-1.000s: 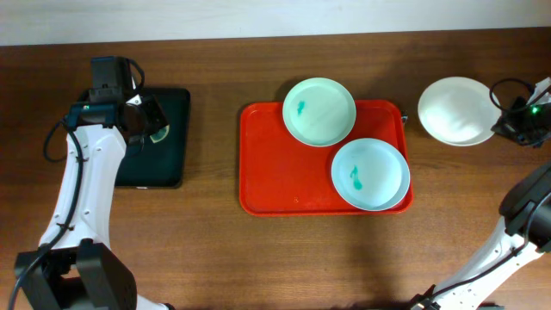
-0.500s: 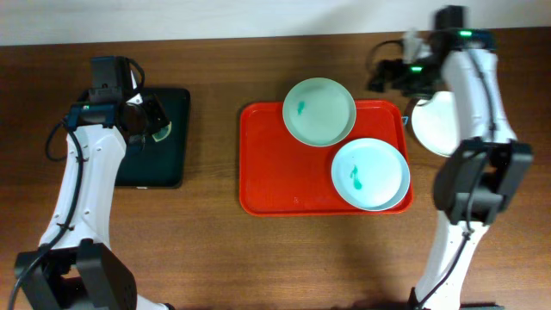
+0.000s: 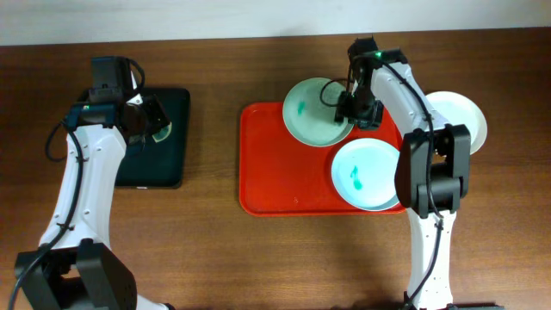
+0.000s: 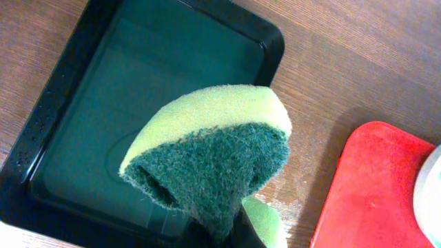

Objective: Clean dirty plates on tray and stack at the side
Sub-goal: 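Reach the right gripper to the top plate's rim, then scrub the top plate with the sponge in the left gripper, then lift the top plate with the right gripper and stack it on the side plate, then reach the right gripper to the remaining plate's rim, then scrub the remaining plate with the sponge in the left gripper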

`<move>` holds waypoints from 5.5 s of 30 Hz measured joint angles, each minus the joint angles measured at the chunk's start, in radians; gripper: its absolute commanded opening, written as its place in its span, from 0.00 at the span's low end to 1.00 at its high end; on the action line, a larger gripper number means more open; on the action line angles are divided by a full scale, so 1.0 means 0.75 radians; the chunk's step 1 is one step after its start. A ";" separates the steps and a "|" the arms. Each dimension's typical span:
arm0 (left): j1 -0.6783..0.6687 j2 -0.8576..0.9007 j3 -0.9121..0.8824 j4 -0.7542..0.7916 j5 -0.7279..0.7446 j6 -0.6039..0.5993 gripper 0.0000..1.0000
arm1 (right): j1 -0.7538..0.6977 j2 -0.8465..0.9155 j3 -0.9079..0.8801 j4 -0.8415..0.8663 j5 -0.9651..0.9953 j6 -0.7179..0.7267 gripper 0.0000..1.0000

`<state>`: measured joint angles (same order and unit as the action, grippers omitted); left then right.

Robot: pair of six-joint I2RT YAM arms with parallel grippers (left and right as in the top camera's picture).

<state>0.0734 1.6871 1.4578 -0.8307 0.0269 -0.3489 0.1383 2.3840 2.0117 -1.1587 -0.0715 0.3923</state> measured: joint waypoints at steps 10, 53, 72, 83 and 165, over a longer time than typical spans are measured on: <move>-0.049 0.000 0.000 0.011 0.204 0.098 0.00 | -0.002 -0.001 0.037 0.030 -0.244 -0.341 0.04; -0.652 0.611 0.119 0.250 0.241 -0.113 0.00 | 0.139 -0.031 -0.177 0.086 -0.404 -0.444 0.04; -0.280 0.266 0.235 0.017 -0.164 -0.079 0.00 | 0.334 -0.073 0.557 -0.414 0.725 -0.452 0.04; -0.144 0.266 0.235 -0.031 -0.129 -0.079 0.00 | 0.719 -0.108 0.638 -0.539 1.860 -0.456 0.04; -0.724 0.641 0.096 0.329 0.317 0.037 0.00 | 0.046 -0.139 -0.365 0.073 -0.407 -0.347 0.04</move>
<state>-0.4694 2.1681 1.5299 -0.5842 0.2646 -0.3210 0.1726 2.2799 1.7378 -1.1042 -0.3767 0.1318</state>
